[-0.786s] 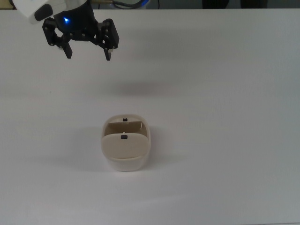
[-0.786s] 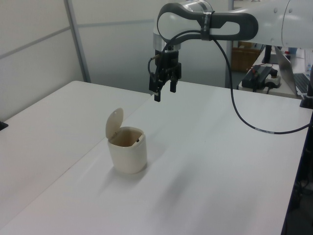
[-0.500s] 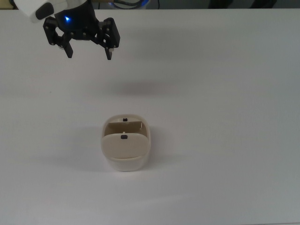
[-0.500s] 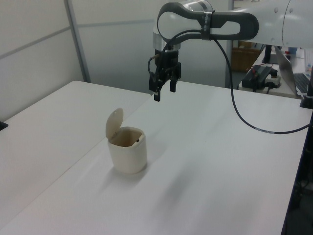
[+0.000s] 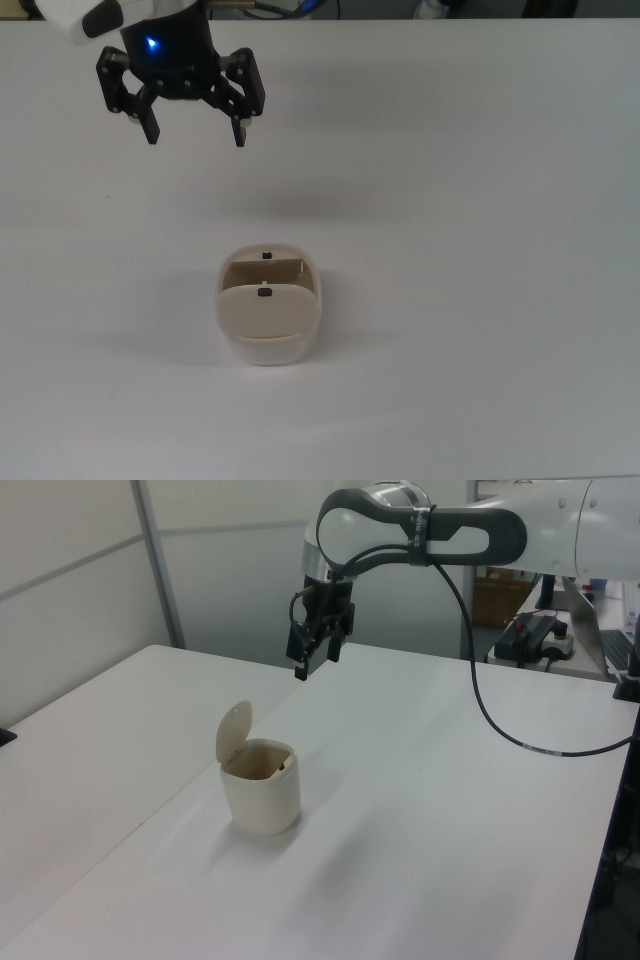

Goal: Close the trash can
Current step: 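Move the gripper toward the raised lid of the cream trash can, then push the open lid down over the can rim with the gripper, then press the gripper down on the lid to seat it shut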

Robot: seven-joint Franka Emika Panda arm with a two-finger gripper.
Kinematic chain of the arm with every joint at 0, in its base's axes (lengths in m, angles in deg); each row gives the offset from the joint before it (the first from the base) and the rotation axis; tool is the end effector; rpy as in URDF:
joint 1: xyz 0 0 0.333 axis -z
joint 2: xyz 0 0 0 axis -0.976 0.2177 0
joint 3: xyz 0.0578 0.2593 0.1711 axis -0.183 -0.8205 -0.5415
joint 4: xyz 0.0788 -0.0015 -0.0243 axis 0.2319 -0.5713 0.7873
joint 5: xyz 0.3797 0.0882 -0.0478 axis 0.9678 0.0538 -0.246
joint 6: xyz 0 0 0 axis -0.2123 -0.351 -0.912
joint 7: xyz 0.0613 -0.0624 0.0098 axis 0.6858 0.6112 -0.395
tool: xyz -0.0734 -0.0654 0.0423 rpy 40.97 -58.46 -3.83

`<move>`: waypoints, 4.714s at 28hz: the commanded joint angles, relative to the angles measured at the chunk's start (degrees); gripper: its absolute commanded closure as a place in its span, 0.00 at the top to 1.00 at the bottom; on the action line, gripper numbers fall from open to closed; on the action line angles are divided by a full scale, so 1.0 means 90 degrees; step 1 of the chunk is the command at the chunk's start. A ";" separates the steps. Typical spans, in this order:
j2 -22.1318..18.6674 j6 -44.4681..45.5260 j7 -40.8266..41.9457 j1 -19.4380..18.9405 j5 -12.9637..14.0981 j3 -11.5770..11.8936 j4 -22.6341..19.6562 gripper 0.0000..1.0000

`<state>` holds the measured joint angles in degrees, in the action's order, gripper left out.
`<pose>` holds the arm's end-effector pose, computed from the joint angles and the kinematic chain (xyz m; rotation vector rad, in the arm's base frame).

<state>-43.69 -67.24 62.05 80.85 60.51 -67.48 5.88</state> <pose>0.6479 -0.0515 0.6002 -3.0537 0.1377 -0.3304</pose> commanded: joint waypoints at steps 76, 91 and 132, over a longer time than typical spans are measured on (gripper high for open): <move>0.1368 -0.2566 -0.0619 -0.0683 -0.1252 -0.0142 -0.0131 0.00; 0.1388 -0.1990 -0.0404 -0.0673 -0.1242 -0.0171 -0.0267 0.00; 0.1739 -0.2009 -0.0101 -0.0683 -0.1320 -0.0171 -0.0463 0.00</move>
<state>-29.48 -86.18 60.59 74.94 49.64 -69.05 3.02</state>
